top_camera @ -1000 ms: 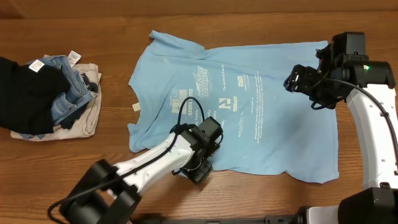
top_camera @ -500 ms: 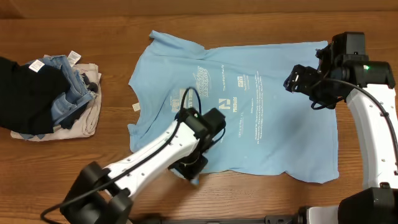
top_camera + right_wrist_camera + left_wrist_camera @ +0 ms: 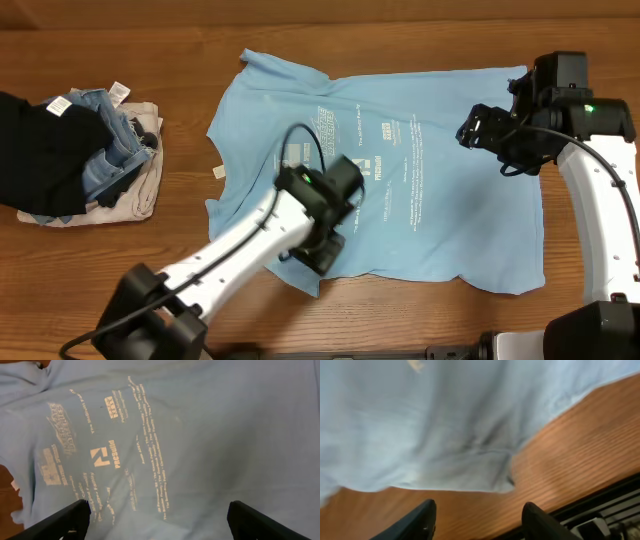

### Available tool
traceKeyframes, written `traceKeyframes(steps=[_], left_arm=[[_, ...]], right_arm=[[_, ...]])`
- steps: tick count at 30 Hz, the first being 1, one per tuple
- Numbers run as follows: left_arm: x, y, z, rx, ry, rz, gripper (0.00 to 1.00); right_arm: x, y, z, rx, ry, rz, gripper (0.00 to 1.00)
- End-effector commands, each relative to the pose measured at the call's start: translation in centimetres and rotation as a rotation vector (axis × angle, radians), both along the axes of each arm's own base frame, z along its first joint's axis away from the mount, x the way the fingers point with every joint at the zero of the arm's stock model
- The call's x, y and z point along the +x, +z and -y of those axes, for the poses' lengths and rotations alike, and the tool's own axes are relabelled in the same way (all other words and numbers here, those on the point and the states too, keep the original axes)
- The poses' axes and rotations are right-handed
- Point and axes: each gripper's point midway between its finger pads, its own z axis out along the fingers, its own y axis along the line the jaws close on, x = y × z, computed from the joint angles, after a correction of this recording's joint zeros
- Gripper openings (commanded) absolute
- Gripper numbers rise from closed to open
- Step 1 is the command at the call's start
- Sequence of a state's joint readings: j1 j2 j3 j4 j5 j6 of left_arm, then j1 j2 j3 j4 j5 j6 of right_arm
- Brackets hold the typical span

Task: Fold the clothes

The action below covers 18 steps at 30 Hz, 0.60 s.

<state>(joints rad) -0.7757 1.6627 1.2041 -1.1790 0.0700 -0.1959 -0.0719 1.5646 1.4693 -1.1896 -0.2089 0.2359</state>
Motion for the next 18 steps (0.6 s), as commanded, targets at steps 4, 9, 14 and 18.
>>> traceKeyframes(steps=[4, 9, 14, 18], left_arm=[[-3.4, -5.5, -1.6, 0.102, 0.134, 0.019, 0.59], [-1.9, -7.9, -2.4, 0.104, 0.177, 0.137, 0.54], [-2.7, -8.0, -2.7, 0.113, 0.172, 0.101, 0.13], [-4.1, -5.6, -2.2, 0.115, 0.117, -0.01, 0.04]], right_arm=[[0.1, -0.2, 0.2, -0.004, -0.012, -0.002, 0.92], [0.1, -0.2, 0.2, -0.003, -0.013, -0.003, 0.92], [0.0, -0.2, 0.2, -0.003, -0.012, -0.007, 0.92], [0.0, -0.2, 0.2, -0.003, -0.012, -0.006, 0.92]])
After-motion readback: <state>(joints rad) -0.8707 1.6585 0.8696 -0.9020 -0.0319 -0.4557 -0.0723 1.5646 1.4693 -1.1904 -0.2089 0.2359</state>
